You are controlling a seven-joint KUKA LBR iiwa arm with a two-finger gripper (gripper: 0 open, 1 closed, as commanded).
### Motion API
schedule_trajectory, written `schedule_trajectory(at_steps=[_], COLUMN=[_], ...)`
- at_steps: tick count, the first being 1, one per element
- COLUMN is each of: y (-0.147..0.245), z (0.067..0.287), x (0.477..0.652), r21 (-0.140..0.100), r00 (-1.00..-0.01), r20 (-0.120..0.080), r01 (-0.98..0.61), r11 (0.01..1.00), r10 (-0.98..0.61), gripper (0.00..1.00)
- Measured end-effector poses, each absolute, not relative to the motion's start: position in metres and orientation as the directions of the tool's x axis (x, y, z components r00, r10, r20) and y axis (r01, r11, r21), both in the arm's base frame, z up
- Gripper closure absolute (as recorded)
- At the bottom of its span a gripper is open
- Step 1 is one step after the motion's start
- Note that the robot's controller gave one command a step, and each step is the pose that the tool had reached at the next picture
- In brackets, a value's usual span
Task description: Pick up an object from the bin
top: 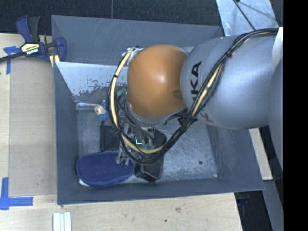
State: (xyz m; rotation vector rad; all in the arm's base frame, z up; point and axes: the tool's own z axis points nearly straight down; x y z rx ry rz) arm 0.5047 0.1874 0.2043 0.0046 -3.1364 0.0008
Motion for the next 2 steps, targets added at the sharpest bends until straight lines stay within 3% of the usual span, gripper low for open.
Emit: schedule_trajectory(at_steps=[1, 2], y=[0.1847, 0.1849], z=[0.0729, 0.0783], x=[0.5215, 0.5259], r21=[-0.001, 0.002], r00=[-0.990, -0.991], r20=[0.009, -0.008], r01=[-0.139, -0.135], r11=[0.990, 0.991], r10=[-0.139, -0.135], gripper=[0.00, 1.00])
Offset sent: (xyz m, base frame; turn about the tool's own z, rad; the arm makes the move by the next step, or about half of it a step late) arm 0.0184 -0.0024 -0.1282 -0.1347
